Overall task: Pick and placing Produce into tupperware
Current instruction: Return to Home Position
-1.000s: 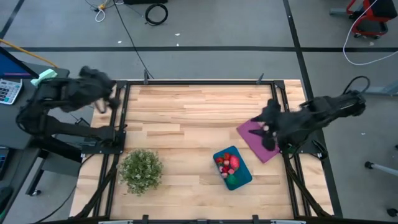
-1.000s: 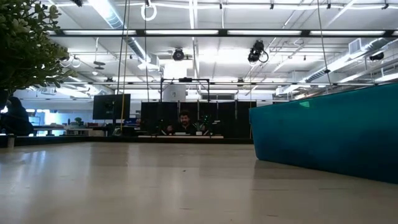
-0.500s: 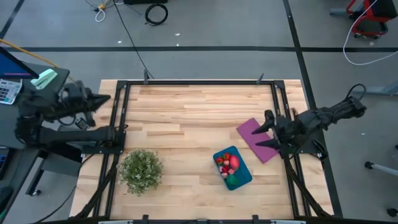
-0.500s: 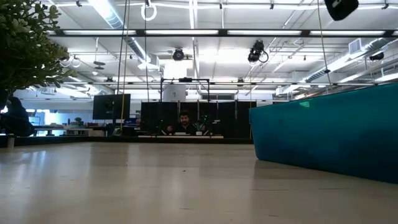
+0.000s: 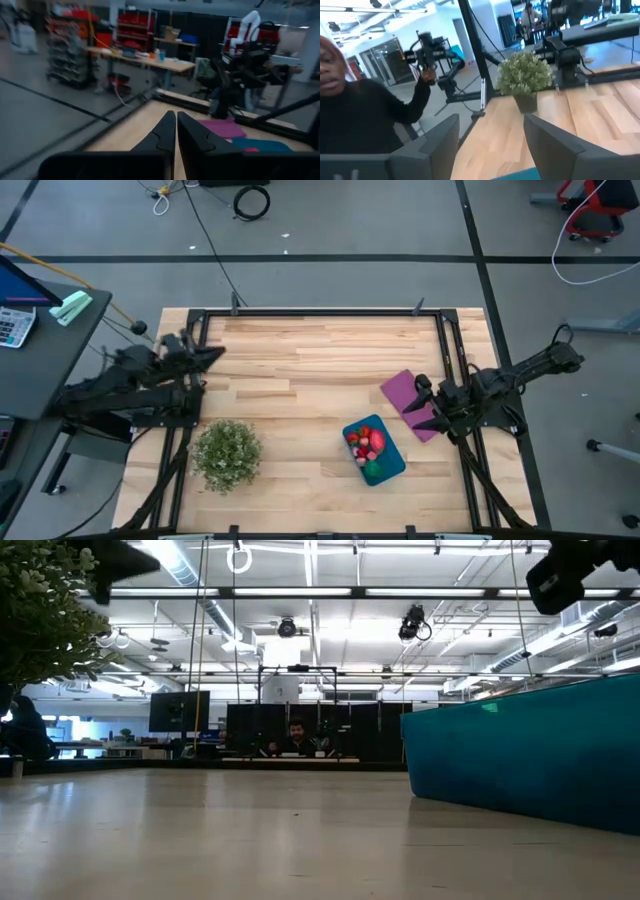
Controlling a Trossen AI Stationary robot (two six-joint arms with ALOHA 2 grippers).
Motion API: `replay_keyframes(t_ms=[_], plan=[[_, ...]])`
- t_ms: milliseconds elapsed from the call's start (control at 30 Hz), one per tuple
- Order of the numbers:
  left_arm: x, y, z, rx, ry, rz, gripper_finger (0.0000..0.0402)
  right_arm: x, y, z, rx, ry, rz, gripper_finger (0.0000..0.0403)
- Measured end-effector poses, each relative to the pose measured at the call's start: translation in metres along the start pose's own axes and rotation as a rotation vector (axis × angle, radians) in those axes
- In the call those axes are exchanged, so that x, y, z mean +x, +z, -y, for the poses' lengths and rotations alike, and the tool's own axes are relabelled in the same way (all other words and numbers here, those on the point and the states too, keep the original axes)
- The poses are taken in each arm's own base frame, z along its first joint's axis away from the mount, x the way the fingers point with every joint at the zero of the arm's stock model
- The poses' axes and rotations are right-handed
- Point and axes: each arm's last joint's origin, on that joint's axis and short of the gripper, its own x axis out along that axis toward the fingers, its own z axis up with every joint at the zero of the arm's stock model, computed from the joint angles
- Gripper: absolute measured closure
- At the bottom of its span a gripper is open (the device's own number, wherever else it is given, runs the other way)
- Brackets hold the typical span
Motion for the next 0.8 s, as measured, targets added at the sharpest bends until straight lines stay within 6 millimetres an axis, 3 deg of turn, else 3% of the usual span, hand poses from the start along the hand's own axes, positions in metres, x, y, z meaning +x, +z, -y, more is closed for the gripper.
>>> replay_keyframes(t_ms=[267,533,800], plan=[[0.021,-0.043,0.002,-0.070,-0.065,0.053,0.0387,-0.009,-0.001,0.008,-0.078,-0.007,0.053,0.0172],[0.021,-0.044,0.001,-0.074,-0.057,0.063,0.0380,-0.029,0.006,0.010,-0.151,0.001,0.130,0.0172],[0.020,-0.039,0.001,-0.066,-0.064,0.116,0.0380,-0.025,-0.025,0.028,-0.089,-0.064,0.144,0.0172]])
